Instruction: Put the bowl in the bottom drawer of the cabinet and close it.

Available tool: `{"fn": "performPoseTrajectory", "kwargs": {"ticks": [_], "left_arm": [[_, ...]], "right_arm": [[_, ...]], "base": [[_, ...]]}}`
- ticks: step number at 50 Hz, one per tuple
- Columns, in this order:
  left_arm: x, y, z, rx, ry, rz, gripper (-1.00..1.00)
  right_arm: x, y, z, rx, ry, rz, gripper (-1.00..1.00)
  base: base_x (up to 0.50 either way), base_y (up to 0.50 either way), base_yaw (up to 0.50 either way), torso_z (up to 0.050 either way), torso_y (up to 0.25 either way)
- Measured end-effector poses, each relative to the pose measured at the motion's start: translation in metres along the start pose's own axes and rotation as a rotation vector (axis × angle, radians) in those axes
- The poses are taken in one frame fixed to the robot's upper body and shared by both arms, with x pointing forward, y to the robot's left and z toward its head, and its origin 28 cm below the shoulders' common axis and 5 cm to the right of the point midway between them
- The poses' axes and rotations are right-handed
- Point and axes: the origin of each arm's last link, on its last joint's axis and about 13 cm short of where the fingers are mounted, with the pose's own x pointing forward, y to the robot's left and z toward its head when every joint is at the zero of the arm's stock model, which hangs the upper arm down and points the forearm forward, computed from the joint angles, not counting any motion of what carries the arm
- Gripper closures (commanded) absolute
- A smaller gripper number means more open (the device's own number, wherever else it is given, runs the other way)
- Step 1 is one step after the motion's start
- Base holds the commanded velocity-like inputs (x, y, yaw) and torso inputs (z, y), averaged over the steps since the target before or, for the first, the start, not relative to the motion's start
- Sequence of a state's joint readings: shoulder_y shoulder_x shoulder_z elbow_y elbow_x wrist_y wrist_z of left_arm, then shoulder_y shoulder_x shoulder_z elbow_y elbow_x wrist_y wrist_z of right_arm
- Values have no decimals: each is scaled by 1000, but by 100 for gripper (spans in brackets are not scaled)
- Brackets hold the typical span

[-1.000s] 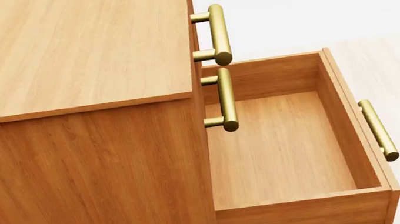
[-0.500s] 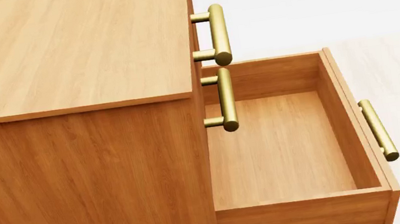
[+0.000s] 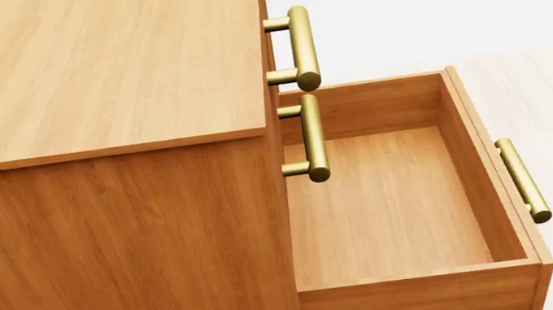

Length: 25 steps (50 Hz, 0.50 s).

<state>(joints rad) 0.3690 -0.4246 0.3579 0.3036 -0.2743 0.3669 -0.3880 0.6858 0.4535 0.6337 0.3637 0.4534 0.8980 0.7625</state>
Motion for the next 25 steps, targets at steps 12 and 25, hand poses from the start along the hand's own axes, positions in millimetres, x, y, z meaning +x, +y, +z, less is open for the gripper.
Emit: {"fn": "performPoseTrajectory", "kwargs": {"ticks": [12,25], "left_arm": [[0,0,0,-1,0,-1,-100],[1,-1,7,-2,-2,-2,-100]], "right_arm": [[-20,12,20,-25,-163,138,100],[-47,35,45,-113,-315,296,100]], "base": [[0,0,0,0,0],[0,0,0,0,0]]}}
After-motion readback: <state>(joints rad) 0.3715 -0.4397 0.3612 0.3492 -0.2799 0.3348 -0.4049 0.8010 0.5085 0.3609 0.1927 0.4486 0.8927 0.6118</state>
